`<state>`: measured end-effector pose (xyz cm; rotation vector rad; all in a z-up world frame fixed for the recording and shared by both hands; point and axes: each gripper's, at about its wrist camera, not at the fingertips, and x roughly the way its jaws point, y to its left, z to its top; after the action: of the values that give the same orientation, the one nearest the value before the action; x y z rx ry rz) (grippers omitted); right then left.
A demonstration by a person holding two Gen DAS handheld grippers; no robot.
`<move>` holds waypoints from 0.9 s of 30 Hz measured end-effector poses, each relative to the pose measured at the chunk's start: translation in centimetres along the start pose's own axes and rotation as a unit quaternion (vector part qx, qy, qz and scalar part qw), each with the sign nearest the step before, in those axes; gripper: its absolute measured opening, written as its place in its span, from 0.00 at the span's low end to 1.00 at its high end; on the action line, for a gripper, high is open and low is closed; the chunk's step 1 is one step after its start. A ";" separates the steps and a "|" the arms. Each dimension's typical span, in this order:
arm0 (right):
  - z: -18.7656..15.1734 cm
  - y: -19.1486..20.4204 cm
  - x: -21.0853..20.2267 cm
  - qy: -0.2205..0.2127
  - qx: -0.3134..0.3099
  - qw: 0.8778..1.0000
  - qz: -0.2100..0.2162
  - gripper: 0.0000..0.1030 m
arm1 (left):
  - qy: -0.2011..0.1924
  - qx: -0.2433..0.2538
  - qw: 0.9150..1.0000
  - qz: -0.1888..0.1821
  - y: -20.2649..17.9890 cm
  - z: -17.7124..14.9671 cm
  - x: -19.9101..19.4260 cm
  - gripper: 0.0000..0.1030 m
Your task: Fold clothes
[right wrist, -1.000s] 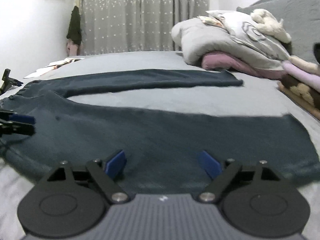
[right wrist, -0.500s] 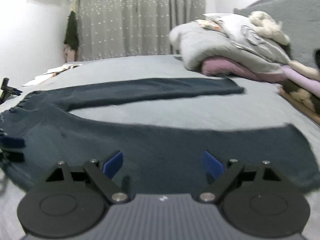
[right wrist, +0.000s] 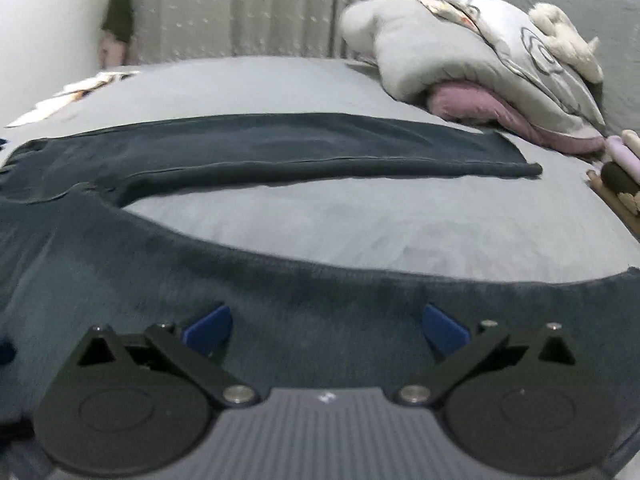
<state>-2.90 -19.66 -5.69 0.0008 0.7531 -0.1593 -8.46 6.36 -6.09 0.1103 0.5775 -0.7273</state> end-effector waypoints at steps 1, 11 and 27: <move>0.3 -0.1 0.4 0.007 0.010 1.000 -0.002 1.00 | -0.001 0.000 1.000 0.000 0.0 0.0 0.0 0.50; 2.3 -1.5 2.0 0.008 0.051 0.999 -0.003 1.00 | -0.001 -0.014 1.000 -0.012 0.5 0.1 -0.3 0.50; -3.3 -2.9 -2.6 -0.020 -0.008 1.000 0.023 1.00 | 0.019 -0.043 0.999 0.021 3.0 0.7 -0.5 0.58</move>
<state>-7.39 -21.94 -6.20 -0.0006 0.7135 -0.1092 -6.50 8.72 -5.53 0.0572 0.6408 -0.6608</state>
